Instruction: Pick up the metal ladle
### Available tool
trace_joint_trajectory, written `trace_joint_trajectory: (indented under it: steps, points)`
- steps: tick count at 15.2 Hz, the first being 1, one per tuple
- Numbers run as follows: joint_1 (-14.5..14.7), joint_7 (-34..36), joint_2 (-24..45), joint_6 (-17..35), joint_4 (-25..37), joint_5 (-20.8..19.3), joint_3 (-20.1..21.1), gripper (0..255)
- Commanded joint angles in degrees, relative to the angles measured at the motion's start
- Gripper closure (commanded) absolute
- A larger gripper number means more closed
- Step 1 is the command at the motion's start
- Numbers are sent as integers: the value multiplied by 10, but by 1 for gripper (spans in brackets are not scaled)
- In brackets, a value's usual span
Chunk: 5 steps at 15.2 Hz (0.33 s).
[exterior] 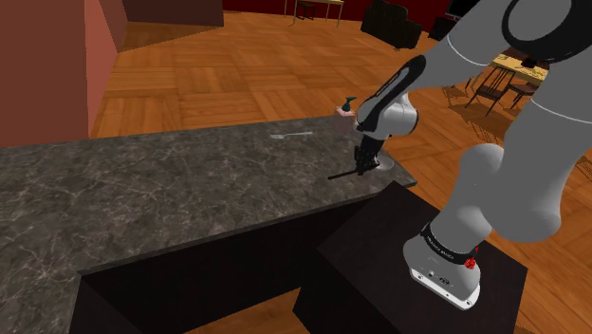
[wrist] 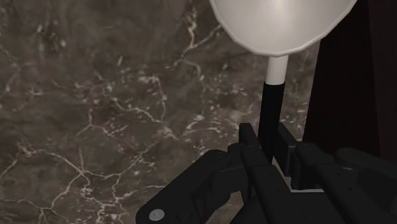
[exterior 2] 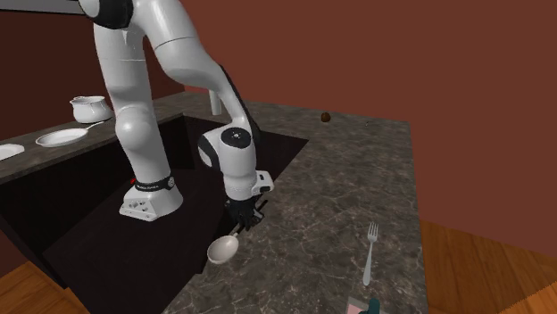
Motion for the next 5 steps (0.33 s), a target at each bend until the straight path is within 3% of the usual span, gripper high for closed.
trace_joint_trajectory:
  steps: [1, 3, 5]
  points:
    - [13, 51, -34, -9, -4, -71, -27, 255]
    - [13, 104, -72, -20, -7, -143, -41, 255]
    - [6, 107, -75, -21, -7, -148, -35, 255]
